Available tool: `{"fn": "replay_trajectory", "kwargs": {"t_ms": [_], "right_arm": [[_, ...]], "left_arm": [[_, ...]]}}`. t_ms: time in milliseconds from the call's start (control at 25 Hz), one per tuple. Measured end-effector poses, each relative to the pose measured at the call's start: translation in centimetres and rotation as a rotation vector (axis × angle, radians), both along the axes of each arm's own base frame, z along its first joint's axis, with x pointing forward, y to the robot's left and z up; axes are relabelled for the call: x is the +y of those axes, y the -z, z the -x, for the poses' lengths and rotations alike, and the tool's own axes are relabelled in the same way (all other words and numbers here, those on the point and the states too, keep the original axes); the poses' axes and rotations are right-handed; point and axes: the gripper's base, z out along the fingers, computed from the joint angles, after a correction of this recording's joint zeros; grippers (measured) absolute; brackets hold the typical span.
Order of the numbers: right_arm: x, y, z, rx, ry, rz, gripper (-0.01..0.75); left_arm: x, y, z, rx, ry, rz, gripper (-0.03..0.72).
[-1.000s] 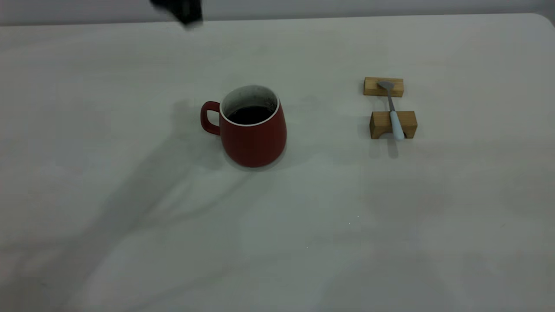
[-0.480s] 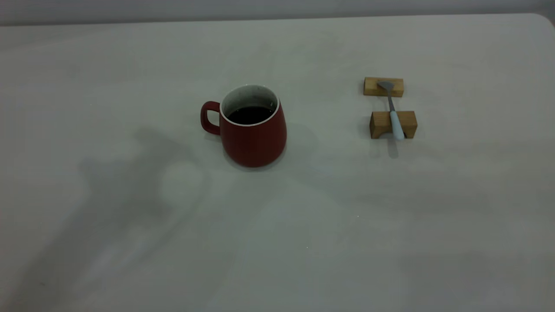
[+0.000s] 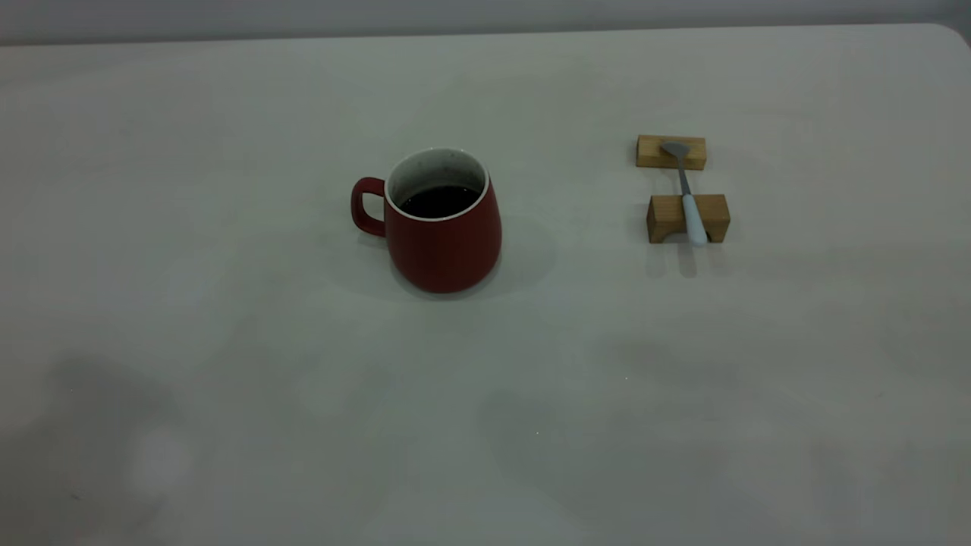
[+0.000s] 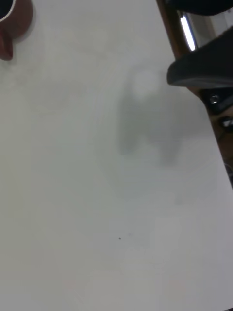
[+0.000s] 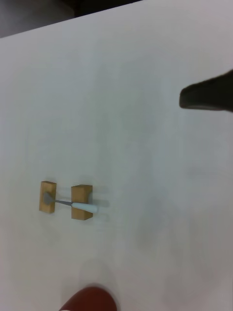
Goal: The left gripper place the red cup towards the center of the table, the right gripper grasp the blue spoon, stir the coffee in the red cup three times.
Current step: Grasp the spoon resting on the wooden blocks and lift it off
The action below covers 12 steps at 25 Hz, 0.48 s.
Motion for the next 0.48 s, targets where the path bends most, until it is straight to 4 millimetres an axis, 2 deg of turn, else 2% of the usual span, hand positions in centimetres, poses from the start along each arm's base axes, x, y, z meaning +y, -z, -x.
{"fn": "replay_trajectory", "kwargs": {"t_ms": [80,240,320,480], "right_arm": [[0.0,0.0,0.0,0.0,0.0,0.0,0.511],[0.0,0.0,0.0,0.0,0.0,0.0,0.511],[0.0,0.0,0.0,0.0,0.0,0.0,0.511],[0.0,0.0,0.0,0.0,0.0,0.0,0.511]], "left_arm": [[1.8,0.5,3.0,-0.039,-0.028,0.032,0.337],[4.7,4.0,7.8,-0.064,-0.153,0.082,0.337],[5.5,5.8,9.8,-0.077,-0.23,0.11,0.337],[6.2,7.8,13.0,-0.173,-0.323,0.163,0.336]]}}
